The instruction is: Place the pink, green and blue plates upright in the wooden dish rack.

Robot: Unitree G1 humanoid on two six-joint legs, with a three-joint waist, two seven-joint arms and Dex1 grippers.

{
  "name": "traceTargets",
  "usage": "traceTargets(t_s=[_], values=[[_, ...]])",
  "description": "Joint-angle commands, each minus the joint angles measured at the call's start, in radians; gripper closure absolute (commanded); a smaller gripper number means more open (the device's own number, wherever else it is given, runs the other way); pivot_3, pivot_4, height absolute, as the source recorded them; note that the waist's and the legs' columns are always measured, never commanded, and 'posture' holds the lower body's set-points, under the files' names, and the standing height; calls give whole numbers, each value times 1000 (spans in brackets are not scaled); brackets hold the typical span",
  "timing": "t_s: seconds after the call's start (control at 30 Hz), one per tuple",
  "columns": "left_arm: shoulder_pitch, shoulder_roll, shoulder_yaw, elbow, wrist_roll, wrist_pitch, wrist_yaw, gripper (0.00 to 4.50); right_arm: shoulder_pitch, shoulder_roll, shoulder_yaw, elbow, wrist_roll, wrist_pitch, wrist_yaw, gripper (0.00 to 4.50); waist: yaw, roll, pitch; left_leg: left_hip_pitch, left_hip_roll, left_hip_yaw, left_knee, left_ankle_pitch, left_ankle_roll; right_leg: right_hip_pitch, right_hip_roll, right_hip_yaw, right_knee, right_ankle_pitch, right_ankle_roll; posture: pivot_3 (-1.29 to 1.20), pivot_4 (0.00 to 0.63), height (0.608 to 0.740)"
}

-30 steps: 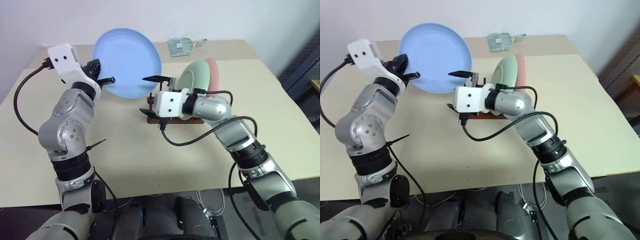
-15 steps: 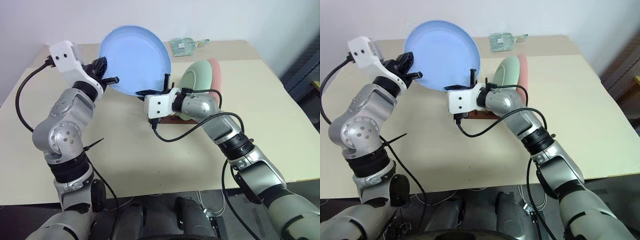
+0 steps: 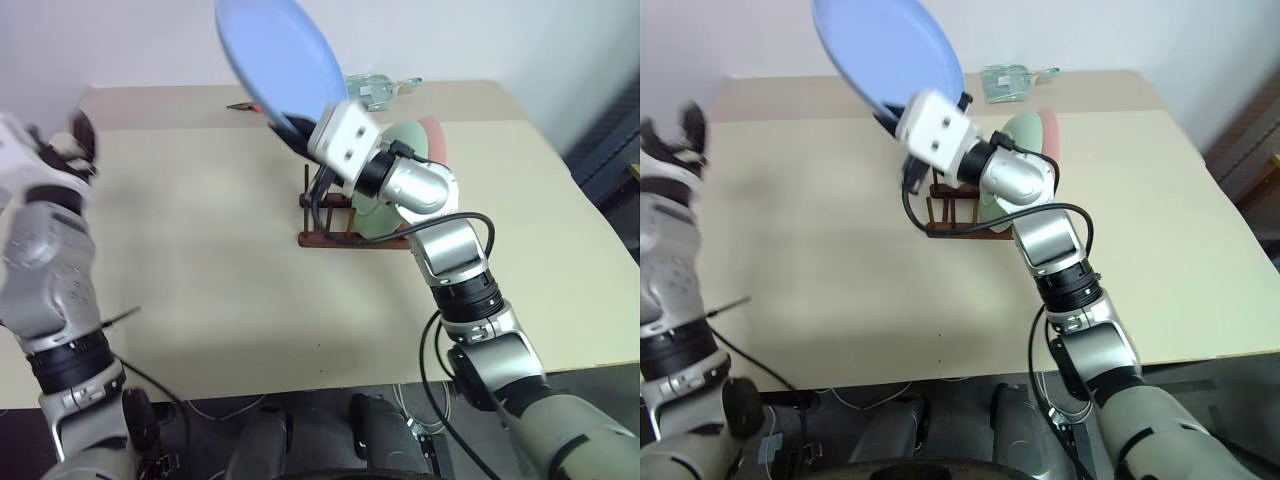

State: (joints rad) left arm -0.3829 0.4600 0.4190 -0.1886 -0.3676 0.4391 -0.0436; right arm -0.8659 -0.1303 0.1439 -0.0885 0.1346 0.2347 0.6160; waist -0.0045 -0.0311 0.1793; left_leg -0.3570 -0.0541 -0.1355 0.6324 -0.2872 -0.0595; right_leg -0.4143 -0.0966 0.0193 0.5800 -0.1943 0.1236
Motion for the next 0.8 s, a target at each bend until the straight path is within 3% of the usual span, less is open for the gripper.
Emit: traceTargets(t_s=[0.03,0.2,0.43,0.8], values=[[77,-22,-128,-66,62,-83,-81,1068,-6,98,-176,-181,325,339,-141,4500,-1,1,0,0,0,0,0,0,0,0,0,0,0,1,-1,0,150,740],[184,-58,-264,-51,166,-193,-132,1068,42,249,-327,-292,585,631,-441,4500,-9,2,0,1,1,-1,-2,0,0,-4,1,1,2,0,-7,0,150,740],[204,-89,-296,-16,182,-220,-171,1068,62,321,-409,-307,797,770,-714,4500,-13,4,0,-1,1,0,-3,0,0,-9,3,3,4,2,-6,0,150,740],[235,-81,-341,-10,183,-230,-286,1068,44,281,-391,-290,987,749,-854,4500,-15,4,0,-1,1,1,-2,1,0,-8,3,3,4,2,-6,0,150,740]])
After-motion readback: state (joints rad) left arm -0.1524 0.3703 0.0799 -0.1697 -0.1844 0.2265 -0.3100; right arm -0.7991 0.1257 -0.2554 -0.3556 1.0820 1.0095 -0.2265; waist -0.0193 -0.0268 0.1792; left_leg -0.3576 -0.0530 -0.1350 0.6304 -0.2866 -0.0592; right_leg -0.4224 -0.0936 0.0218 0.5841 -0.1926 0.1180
